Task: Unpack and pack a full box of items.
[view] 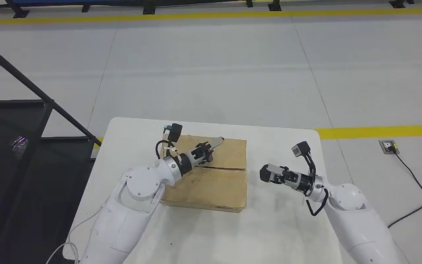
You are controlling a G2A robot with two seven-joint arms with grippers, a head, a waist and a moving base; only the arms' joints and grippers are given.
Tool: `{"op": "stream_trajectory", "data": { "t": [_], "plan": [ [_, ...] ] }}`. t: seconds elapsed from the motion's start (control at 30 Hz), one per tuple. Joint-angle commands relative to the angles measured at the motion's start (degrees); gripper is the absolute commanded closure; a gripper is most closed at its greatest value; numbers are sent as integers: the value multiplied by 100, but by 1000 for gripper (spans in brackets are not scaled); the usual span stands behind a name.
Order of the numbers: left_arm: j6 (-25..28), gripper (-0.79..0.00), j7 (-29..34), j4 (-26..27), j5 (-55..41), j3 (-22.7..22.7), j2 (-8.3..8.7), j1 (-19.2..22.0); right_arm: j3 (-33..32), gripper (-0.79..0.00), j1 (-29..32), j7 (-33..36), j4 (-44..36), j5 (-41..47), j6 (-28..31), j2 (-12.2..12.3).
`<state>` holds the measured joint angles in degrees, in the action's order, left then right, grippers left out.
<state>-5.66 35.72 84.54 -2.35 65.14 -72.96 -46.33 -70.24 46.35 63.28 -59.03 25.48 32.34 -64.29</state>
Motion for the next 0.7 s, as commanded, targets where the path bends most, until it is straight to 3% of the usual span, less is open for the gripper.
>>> {"op": "stream_trajectory", "data": {
  "t": [0.0,0.4,0.67],
  "plan": [
    [-1,-785,62,33,-57,30,5,-13,-12,-785,16,2,-11,-1,2,7],
    [74,-785,415,205,430,-136,45,-109,17,-785,-49,66,59,60,-4,9],
    [206,-785,324,443,643,-234,44,-177,35,-785,-81,81,122,71,20,10]
  ]
}}
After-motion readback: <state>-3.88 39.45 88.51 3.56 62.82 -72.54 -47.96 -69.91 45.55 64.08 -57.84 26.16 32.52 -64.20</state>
